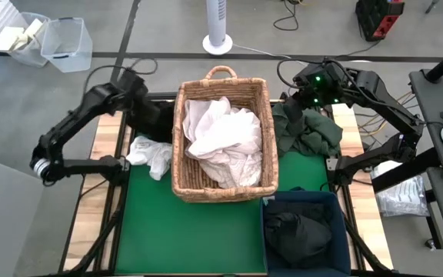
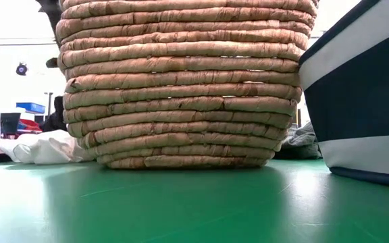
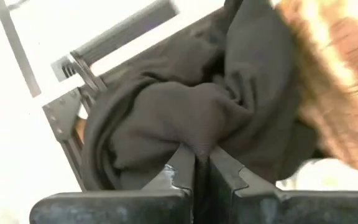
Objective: Sort clothes
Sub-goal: Put the black sweater into the laundry organizer
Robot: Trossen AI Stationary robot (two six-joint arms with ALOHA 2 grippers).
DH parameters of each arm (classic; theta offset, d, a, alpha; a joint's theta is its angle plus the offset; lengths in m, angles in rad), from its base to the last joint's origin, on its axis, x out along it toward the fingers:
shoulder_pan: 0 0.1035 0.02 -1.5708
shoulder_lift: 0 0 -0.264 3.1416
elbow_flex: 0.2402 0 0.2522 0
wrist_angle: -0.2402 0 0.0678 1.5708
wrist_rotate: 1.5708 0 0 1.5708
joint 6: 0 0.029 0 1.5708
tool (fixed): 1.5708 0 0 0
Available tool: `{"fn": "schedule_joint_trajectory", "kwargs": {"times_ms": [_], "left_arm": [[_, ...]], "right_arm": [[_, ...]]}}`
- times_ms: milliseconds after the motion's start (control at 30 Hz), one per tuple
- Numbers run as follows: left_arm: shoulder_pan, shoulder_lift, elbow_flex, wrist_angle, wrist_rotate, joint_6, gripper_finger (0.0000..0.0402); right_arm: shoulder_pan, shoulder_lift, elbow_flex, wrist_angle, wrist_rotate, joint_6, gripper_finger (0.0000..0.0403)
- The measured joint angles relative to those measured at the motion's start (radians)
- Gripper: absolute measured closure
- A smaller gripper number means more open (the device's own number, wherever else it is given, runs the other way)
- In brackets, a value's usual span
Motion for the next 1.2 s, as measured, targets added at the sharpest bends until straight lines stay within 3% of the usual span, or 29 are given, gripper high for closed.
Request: {"fn": "schedule_joint_trajectory", "kwargs": {"times_ms": [233,400,667,1067,1200], "left_arm": [[-0.001,-0.107,0.161,-0.024,-0.010,0.006,0.0401],[-0.001,-0.120,0.347,-0.082,-0.063,0.044,0.0401],[-0.001,-0.119,0.635,-0.096,-0.059,0.087,0.0401],[-0.002,-0.097,0.936,-0.095,0.109,0.050,0.0401],[-0.002,-0.085,1.001,-0.094,0.162,0.018,0.0401]], "right_arm": [[0.000,0.000,0.000,0.036,0.000,-0.009,0.0394],[0.000,0.000,0.000,0.036,0.000,-0.009,0.0394],[0.000,0.000,0.000,0.079,0.000,-0.028,0.0394],[0.000,0.000,0.000,0.260,-0.003,-0.154,0.0394],[0.000,0.001,0.000,0.389,-0.092,-0.234,0.0394]]}}
